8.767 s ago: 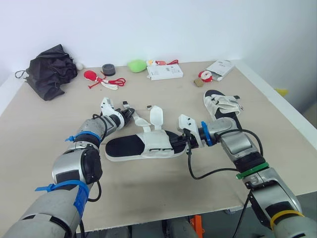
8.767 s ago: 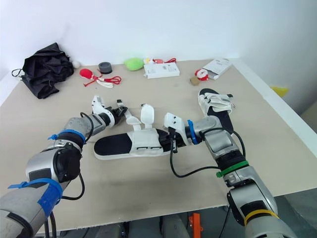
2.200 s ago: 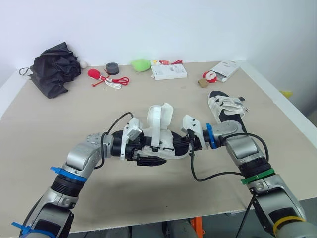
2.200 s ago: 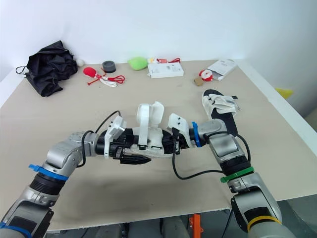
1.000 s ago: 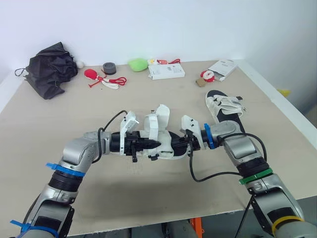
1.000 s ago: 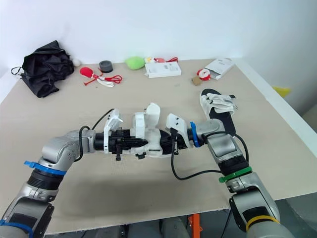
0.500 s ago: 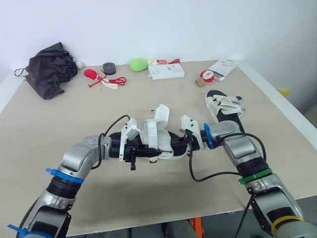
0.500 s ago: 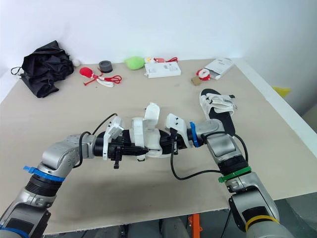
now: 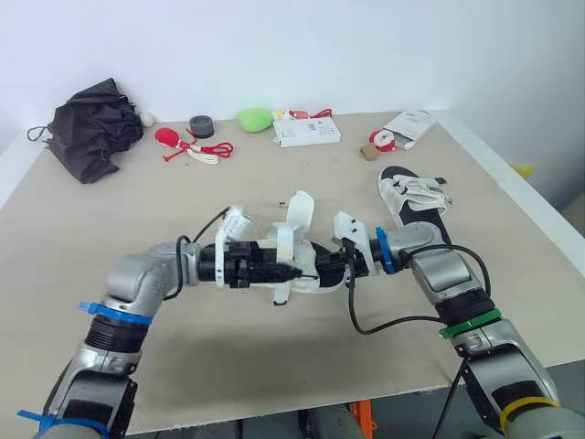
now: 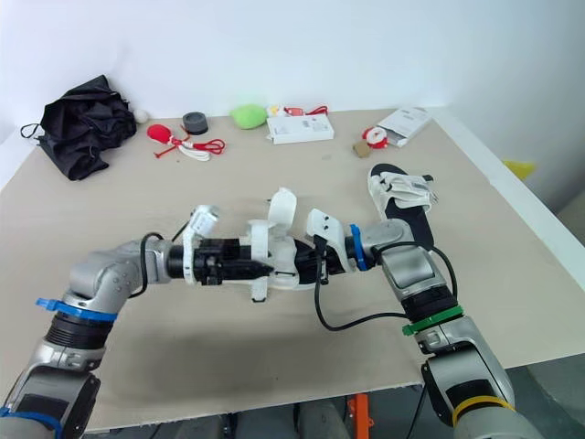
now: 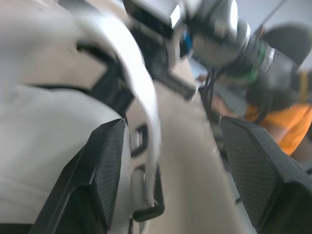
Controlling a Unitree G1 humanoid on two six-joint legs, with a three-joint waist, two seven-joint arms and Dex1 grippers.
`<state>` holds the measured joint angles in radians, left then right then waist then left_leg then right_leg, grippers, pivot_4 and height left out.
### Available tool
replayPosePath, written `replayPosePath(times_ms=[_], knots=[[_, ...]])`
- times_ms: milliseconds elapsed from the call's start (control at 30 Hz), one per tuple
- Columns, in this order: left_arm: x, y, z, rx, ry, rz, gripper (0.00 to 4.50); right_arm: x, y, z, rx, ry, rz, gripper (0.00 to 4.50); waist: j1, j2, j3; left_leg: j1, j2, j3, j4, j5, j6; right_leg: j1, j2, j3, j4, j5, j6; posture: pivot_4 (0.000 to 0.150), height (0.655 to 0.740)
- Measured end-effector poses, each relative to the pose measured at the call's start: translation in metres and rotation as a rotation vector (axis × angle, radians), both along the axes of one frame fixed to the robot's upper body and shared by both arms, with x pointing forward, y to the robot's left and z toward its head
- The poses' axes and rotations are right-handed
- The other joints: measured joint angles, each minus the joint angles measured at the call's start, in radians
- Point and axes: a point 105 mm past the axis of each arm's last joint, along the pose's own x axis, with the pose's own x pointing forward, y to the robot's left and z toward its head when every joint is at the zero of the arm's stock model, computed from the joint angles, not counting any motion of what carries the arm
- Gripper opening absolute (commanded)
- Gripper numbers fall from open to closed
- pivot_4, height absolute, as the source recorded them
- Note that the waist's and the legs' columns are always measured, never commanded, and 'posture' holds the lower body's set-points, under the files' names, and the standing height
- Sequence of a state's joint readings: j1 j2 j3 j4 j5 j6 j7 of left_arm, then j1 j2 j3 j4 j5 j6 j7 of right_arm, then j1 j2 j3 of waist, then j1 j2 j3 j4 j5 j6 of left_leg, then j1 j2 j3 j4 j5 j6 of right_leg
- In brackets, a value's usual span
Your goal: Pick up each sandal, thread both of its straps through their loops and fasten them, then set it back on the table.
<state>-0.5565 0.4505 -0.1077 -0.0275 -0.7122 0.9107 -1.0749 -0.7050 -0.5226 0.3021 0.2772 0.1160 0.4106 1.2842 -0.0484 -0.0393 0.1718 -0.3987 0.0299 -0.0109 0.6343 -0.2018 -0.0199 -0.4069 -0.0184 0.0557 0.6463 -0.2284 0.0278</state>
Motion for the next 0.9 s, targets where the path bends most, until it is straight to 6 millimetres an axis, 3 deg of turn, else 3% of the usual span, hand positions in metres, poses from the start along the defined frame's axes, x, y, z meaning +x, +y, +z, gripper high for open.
replayPosePath(times_ms=[133, 233, 267, 300, 433, 567, 767, 900], knots=[[0.011, 0.034, 0.028, -0.052, 0.036, 0.066, 3.18, 0.0, 0.001, 0.0, 0.002, 0.002, 0.006, 0.0, -0.002, 0.0, 0.0, 0.0, 0.0, 0.0, -0.001, 0.0, 0.0, 0.0, 0.001, 0.0, 0.0, 0.0, 0.0, 0.15, 0.74], [0.009, 0.051, 0.03, -0.006, -0.032, 0.066, 3.18, -0.001, 0.001, 0.0, 0.003, 0.002, 0.008, 0.0, -0.003, 0.0, 0.0, 0.0, 0.001, 0.0, -0.001, 0.0, -0.001, -0.001, 0.001, 0.0, 0.0, -0.001, -0.001, 0.15, 0.74], [0.002, 0.071, 0.027, 0.05, -0.081, 0.059, 3.18, -0.001, 0.001, 0.0, 0.003, 0.003, 0.011, 0.0, -0.003, 0.0, 0.0, 0.0, 0.001, 0.001, -0.001, -0.001, -0.001, -0.001, 0.0, 0.0, 0.0, -0.001, -0.002, 0.15, 0.74], [0.0, 0.074, 0.027, 0.052, -0.082, 0.055, 3.18, -0.001, 0.001, 0.0, 0.003, 0.003, 0.01, 0.0, -0.002, 0.0, 0.0, 0.0, 0.001, 0.001, -0.001, -0.001, -0.001, -0.001, 0.0, 0.0, 0.0, -0.001, -0.002, 0.15, 0.74], [-0.014, 0.076, 0.02, 0.068, -0.119, 0.001, 3.18, 0.0, 0.003, 0.0, 0.005, 0.003, 0.014, 0.0, -0.005, 0.0, 0.0, 0.0, 0.002, 0.003, -0.001, -0.001, -0.001, -0.002, -0.001, 0.001, 0.0, -0.001, -0.002, 0.15, 0.74], [-0.044, 0.069, -0.021, 0.143, -0.115, -0.098, 3.18, 0.0, 0.004, 0.0, 0.008, 0.008, 0.026, 0.0, -0.005, -0.001, 0.001, 0.003, 0.002, 0.004, -0.006, -0.001, -0.001, -0.002, -0.001, 0.001, 0.0, -0.002, -0.004, 0.15, 0.74], [-0.052, 0.059, -0.04, 0.171, -0.167, -0.121, 3.18, 0.0, 0.004, 0.0, 0.009, 0.007, 0.023, 0.0, -0.003, -0.001, 0.0, 0.004, 0.003, 0.005, -0.006, -0.001, -0.001, -0.002, 0.0, 0.001, 0.0, -0.002, -0.005, 0.15, 0.74], [-0.043, 0.054, -0.045, 0.176, -0.226, -0.073, 3.18, -0.001, 0.004, 0.0, 0.009, 0.005, 0.022, 0.0, -0.002, -0.001, 0.0, 0.004, 0.003, 0.005, -0.006, -0.001, -0.001, -0.002, 0.0, 0.002, 0.0, -0.002, -0.005, 0.15, 0.74]])
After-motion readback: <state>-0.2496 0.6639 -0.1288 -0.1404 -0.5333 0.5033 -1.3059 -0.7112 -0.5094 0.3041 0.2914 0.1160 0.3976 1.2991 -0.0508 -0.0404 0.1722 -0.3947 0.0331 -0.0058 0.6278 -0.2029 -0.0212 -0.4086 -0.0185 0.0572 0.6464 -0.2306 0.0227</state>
